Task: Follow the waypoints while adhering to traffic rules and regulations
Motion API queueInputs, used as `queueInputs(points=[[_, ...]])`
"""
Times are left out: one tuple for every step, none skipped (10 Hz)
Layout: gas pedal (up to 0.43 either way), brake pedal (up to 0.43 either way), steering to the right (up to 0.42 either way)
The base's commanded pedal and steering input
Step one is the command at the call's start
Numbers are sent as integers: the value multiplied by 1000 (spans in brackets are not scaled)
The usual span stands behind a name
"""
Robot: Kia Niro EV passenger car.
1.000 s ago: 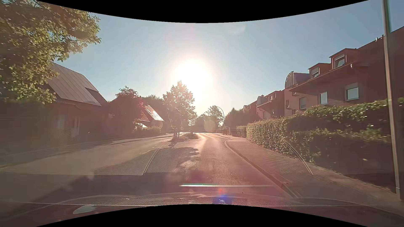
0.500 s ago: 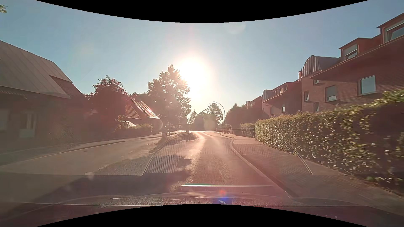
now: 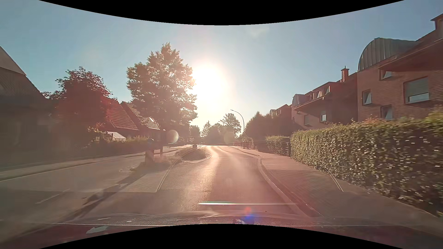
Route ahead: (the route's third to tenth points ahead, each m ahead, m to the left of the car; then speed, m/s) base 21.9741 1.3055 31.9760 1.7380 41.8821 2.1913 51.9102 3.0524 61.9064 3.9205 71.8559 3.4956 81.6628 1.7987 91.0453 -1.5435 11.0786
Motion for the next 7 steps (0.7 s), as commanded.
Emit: queueInputs(points=[[228, 0, 2], [228, 0, 3], [228, 0, 3], [220, 0, 3], [220, 0, 0], [220, 0, -3], [220, 0, -3]])
